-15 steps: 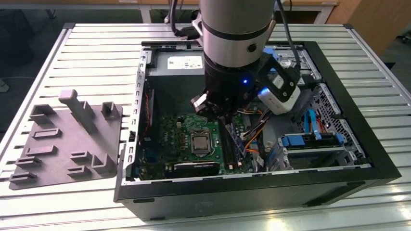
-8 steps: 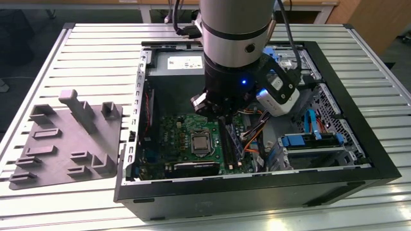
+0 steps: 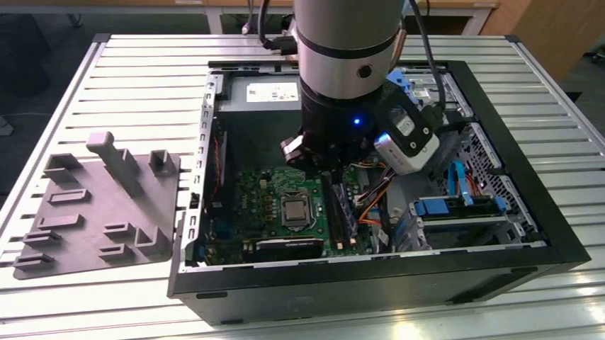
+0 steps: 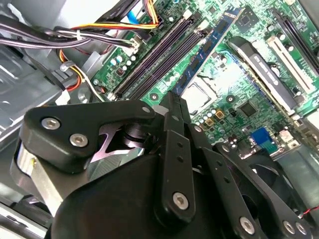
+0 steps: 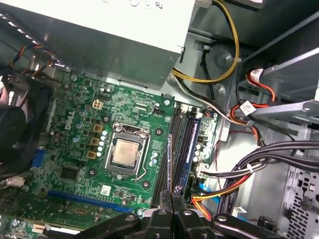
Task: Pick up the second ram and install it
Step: 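Insert the second ram into the second slot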
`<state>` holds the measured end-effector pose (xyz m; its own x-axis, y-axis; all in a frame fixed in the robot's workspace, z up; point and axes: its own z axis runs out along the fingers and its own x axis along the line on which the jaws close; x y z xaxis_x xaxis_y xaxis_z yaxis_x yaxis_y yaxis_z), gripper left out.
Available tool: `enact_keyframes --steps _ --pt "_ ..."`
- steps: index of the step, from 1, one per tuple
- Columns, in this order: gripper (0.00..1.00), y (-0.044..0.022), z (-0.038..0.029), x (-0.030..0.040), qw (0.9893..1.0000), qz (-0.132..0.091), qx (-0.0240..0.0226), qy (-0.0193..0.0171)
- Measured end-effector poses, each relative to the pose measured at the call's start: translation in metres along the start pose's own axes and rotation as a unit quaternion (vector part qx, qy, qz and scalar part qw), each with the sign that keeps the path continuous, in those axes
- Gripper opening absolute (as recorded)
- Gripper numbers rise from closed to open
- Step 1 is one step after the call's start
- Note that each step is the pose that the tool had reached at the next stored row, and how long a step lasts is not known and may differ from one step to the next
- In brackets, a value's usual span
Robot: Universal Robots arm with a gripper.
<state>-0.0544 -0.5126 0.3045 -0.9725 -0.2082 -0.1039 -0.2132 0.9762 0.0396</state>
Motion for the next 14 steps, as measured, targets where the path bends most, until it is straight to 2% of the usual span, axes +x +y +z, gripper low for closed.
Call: enact_keyframes --steps 7,14 --pt "0.11 0.0000 0.0001 0.0000 0.9995 0.030 0.0032 -0.0012" --pt "0.11 0.0000 0.0002 0.0000 0.9982 0.060 0.0063 -0.0024"
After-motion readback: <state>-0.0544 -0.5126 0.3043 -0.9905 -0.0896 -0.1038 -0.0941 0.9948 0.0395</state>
